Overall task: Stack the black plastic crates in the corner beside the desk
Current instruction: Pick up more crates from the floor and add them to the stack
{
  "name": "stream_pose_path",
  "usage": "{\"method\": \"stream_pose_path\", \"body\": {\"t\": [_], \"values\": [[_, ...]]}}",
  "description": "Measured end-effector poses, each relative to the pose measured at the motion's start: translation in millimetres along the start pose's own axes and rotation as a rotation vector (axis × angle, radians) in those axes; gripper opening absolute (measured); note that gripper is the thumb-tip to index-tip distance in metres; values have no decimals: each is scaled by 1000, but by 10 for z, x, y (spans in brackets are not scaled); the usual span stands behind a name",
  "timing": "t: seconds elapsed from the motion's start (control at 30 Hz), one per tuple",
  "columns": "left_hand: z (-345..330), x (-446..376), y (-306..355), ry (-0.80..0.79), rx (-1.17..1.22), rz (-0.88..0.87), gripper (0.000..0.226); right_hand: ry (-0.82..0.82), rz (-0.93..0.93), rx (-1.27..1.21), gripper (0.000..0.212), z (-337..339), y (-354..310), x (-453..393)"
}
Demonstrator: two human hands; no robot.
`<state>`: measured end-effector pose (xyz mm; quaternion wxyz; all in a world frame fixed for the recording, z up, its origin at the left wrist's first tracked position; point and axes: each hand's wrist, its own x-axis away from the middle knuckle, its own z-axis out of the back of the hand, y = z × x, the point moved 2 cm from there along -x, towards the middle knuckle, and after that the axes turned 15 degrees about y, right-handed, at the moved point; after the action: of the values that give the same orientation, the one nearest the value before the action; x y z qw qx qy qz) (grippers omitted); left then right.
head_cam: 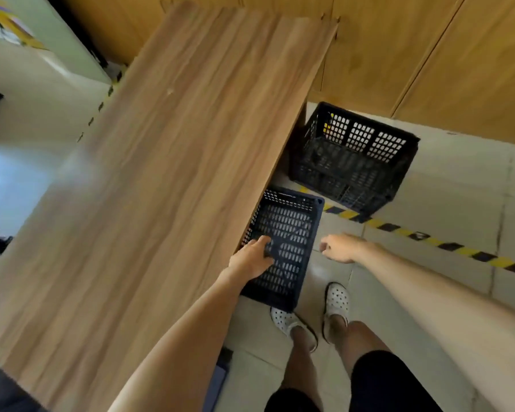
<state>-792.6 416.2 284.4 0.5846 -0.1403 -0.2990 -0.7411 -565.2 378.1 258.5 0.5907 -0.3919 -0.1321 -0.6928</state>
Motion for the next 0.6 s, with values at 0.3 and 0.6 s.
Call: {"method": "stream_pose_path", "body": {"t": [0.3, 0.6], "values": [[-979, -635, -119, 18, 265, 137, 65, 26, -146, 17, 31, -691, 666, -394], [-1558, -1190, -515, 117, 248, 318, 69, -21, -105, 19, 36, -1113, 1132, -921]]}}
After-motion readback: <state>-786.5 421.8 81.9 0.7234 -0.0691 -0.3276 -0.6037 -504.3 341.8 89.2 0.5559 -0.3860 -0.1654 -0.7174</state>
